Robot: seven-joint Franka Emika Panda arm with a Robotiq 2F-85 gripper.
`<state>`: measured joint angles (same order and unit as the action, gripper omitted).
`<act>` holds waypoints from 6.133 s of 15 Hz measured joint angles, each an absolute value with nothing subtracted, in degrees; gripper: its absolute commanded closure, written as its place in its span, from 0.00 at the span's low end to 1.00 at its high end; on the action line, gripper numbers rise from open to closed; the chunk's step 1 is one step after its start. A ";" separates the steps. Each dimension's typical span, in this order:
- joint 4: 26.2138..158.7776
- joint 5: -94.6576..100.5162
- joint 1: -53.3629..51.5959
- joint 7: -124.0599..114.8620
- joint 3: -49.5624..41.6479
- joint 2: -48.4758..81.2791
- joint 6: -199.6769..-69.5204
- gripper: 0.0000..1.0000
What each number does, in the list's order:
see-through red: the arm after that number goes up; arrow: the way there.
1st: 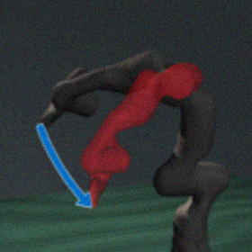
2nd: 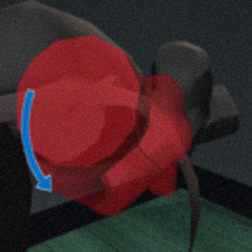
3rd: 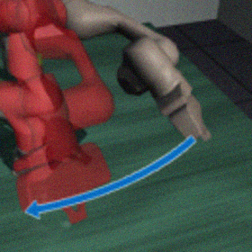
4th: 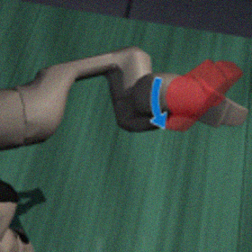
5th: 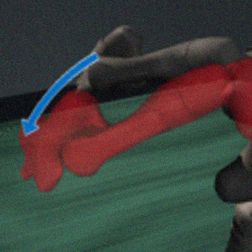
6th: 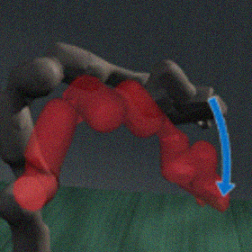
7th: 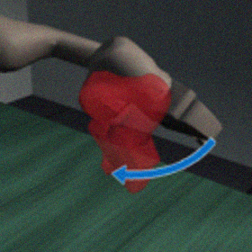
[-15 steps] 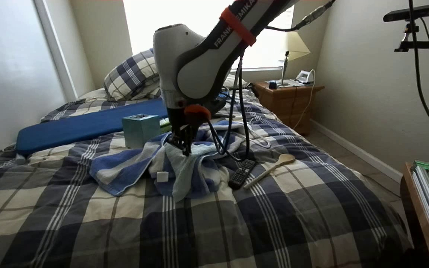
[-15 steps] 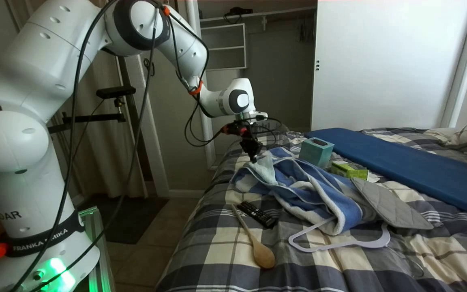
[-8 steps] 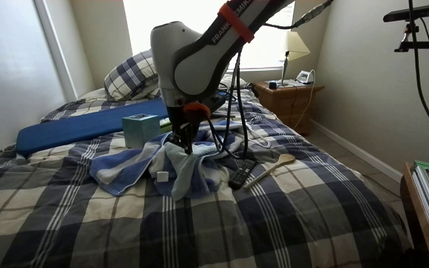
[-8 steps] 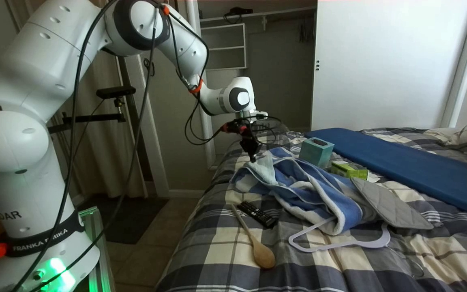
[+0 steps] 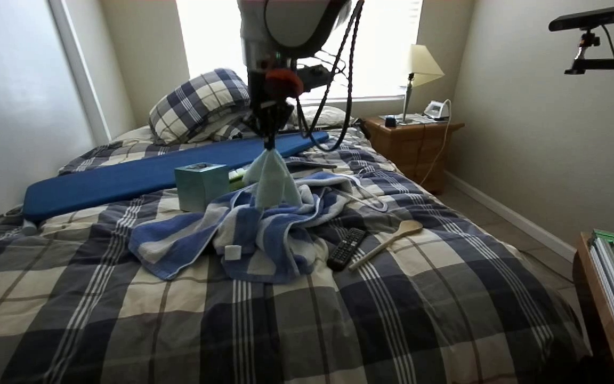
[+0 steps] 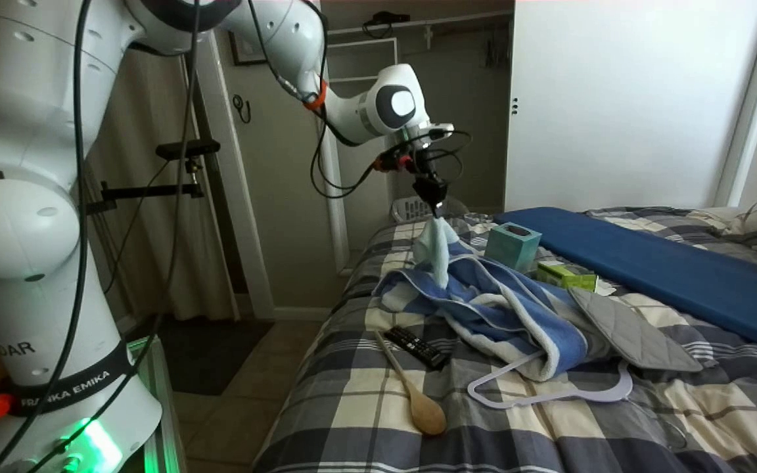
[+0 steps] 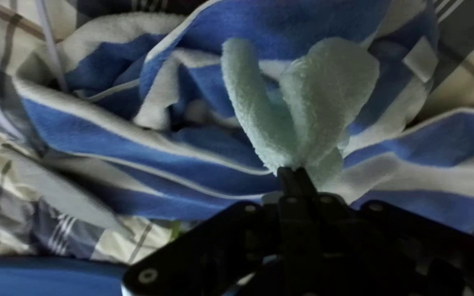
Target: Move the light blue towel to the right
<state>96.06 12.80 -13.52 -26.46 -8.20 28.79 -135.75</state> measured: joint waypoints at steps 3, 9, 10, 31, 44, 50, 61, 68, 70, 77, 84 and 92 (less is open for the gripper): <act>98.98 18.56 -13.55 -32.86 -11.94 21.64 -135.93 1.00; 101.57 25.36 -11.83 -38.74 -12.69 17.32 -135.89 0.99; 101.56 25.36 -11.85 -38.76 -12.42 17.57 -135.89 0.99; 107.10 35.14 2.37 -54.88 -22.72 26.12 -122.84 1.00; 101.60 34.86 3.68 -78.05 -20.71 37.84 -115.00 0.70; 99.51 34.90 3.64 -83.87 -20.02 38.73 -121.92 0.34; 102.68 34.90 -0.92 -78.42 -16.59 23.79 -142.70 0.00; 107.44 20.70 1.82 -56.30 -8.14 15.91 -149.60 0.00; 108.25 13.75 5.62 -47.73 -3.37 15.31 -150.51 0.00; 107.04 -8.39 17.98 -18.97 10.76 14.91 -138.51 0.00; 101.44 -2.95 11.97 -13.18 0.77 13.80 -109.58 0.00; 103.48 13.68 1.65 -16.26 -1.41 9.43 -114.21 0.00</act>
<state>103.48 13.68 1.65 -16.26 -1.41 9.43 -114.21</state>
